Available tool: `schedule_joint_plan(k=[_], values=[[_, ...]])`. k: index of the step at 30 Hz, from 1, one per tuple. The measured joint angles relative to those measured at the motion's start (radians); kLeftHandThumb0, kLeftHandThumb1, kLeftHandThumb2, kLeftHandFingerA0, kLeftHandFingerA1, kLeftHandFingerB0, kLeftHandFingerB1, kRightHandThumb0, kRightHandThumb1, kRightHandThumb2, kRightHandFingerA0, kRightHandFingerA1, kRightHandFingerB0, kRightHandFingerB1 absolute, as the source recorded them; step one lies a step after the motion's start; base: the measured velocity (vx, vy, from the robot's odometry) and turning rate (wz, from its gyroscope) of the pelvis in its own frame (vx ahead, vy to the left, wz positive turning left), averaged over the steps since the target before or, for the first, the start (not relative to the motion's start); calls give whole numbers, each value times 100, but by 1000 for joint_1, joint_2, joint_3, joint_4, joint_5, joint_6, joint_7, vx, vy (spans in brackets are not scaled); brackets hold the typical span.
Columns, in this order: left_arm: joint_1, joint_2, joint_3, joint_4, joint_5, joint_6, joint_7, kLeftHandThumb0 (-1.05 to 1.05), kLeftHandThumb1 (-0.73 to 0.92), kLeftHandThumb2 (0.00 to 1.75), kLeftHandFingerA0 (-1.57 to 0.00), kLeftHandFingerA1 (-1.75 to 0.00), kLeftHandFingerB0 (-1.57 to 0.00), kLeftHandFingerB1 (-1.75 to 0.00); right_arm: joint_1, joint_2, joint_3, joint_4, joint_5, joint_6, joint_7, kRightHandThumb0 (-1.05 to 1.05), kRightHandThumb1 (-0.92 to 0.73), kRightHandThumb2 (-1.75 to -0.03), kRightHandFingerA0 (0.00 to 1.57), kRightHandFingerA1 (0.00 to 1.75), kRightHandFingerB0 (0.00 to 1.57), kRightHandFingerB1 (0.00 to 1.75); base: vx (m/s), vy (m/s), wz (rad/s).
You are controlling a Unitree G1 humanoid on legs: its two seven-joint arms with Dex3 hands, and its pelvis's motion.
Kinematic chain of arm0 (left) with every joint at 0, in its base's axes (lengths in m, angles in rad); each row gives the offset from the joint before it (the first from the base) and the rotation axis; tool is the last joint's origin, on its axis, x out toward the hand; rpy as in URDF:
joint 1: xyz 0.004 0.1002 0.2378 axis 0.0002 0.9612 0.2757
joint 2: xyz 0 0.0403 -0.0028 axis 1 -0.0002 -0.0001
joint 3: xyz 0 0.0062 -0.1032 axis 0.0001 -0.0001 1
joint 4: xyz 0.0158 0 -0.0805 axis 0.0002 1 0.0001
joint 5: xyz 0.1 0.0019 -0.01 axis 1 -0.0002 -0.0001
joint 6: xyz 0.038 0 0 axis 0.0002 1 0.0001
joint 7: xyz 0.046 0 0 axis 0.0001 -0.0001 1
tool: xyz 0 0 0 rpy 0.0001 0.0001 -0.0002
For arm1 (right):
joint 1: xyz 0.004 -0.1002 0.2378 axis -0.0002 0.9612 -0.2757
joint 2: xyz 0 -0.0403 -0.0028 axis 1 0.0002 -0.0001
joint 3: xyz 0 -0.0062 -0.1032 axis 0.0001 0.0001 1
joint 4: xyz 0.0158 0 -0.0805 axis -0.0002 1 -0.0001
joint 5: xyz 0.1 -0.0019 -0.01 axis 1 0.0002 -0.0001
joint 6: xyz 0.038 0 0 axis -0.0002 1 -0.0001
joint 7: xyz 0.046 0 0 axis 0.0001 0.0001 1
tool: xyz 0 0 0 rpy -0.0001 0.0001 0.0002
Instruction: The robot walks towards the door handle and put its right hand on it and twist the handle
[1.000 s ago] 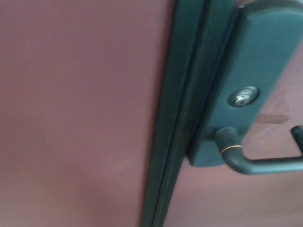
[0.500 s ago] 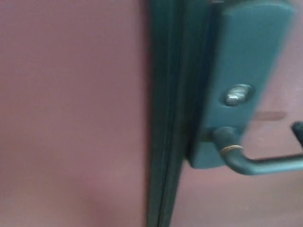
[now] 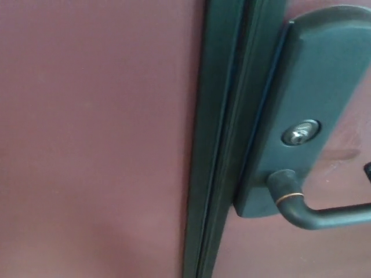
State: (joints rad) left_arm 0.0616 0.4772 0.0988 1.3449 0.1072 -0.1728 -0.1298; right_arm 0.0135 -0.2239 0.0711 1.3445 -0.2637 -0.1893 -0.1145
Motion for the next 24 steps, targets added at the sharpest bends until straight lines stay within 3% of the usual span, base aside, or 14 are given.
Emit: schedule_joint_plan(k=[1,2,13,14,15,16,17,18,19,24], values=[[1,0,-1,1,0,0,0,-41,62,58,-63,-46,-46,-38,0,0,-1,1,0,0,1,-35,-67,-60,60,42,46,37,0,0,0],[1,0,-3,2,1,1,0,-47,51,81,-56,-57,-39,-50,0,0,-1,1,0,1,1,-35,-67,-60,60,42,46,37,0,0,0],[-78,-2,-17,-5,1,9,0,-47,51,81,-55,-56,-39,-49,-75,-6,-11,-2,0,7,11,-35,-67,-60,60,42,45,36,0,0,0],[-80,-2,-16,-5,1,9,0,-47,51,81,-55,-56,-39,-49,-76,-6,-11,-1,0,7,11,-43,-58,-79,56,53,40,46,0,0,0],[-84,-2,-16,-6,1,10,0,-47,51,81,-55,-56,-39,-49,-80,-6,-12,-1,0,8,12,-35,-67,-60,62,42,45,36,0,0,0],[-87,-2,-15,-6,1,11,0,-47,51,81,-55,-56,-39,-49,-83,-7,-13,-1,0,9,13,-35,-67,-60,62,42,45,36,0,0,0],[-92,-2,-15,-6,1,13,0,-47,51,81,-55,-56,-39,-49,-89,-8,-15,-1,0,10,13,-43,-58,-79,56,53,40,46,0,0,0],[-94,-2,-15,-6,1,13,0,-47,51,81,-55,-56,-39,-49,-94,-8,-18,-1,1,10,14,-43,-58,-79,56,53,40,46,0,0,0],[-97,-2,-15,-7,1,13,0,-47,51,81,-55,-56,-38,-49,-101,-9,-21,-2,2,11,14,-35,-67,-60,61,42,45,36,0,0,0],[-105,-1,-29,-8,3,15,-1,-47,51,80,-54,-56,-37,-48,-117,-10,-46,-4,8,11,14,-35,-67,-60,62,42,45,36,0,0,0]])
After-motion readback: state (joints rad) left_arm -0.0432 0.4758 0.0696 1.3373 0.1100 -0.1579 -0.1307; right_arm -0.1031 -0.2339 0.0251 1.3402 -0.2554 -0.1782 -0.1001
